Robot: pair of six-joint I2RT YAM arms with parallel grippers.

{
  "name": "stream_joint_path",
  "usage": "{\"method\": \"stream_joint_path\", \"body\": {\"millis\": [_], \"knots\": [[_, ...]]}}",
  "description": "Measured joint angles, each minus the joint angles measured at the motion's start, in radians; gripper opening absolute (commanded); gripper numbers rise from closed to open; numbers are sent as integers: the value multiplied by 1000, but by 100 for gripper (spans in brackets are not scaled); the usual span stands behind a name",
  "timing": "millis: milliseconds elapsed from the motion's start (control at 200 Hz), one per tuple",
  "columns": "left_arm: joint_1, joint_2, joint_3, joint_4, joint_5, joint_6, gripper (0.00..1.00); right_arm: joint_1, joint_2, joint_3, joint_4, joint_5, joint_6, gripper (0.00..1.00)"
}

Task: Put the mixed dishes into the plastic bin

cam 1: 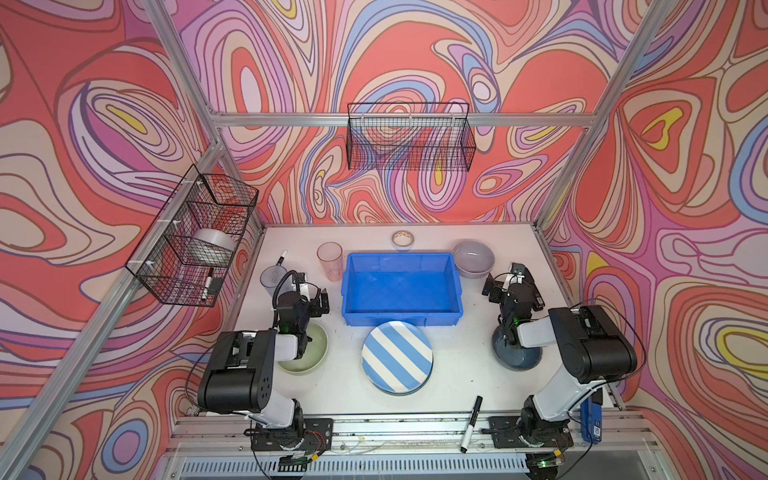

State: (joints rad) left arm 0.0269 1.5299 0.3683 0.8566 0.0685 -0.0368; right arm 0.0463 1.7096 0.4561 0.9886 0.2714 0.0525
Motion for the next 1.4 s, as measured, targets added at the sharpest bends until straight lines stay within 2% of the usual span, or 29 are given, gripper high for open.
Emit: {"method": "stream_joint_path", "body": {"millis": [596,736,927,1137,1237,1397], "knots": [[0,-3,0,-4,-11,0,100,0,-6,0,-11,1,-2,98],[0,-96,6,-100,-44,-7,100,1,-19,-1,-22,4,-5,99],[-33,-247,66,-253,-127,-28,100,3,-117,110,-261,52,-2,99],[-106,-392,256,-599,-230,-97,97,6,-280,268,-548,66,27,98],[-137,-454,364,-780,-236,-150,94,7,-335,358,-725,35,72,98],[-157,-481,516,-1072,-171,-212,92,11,-457,422,-978,-90,162,97]]}}
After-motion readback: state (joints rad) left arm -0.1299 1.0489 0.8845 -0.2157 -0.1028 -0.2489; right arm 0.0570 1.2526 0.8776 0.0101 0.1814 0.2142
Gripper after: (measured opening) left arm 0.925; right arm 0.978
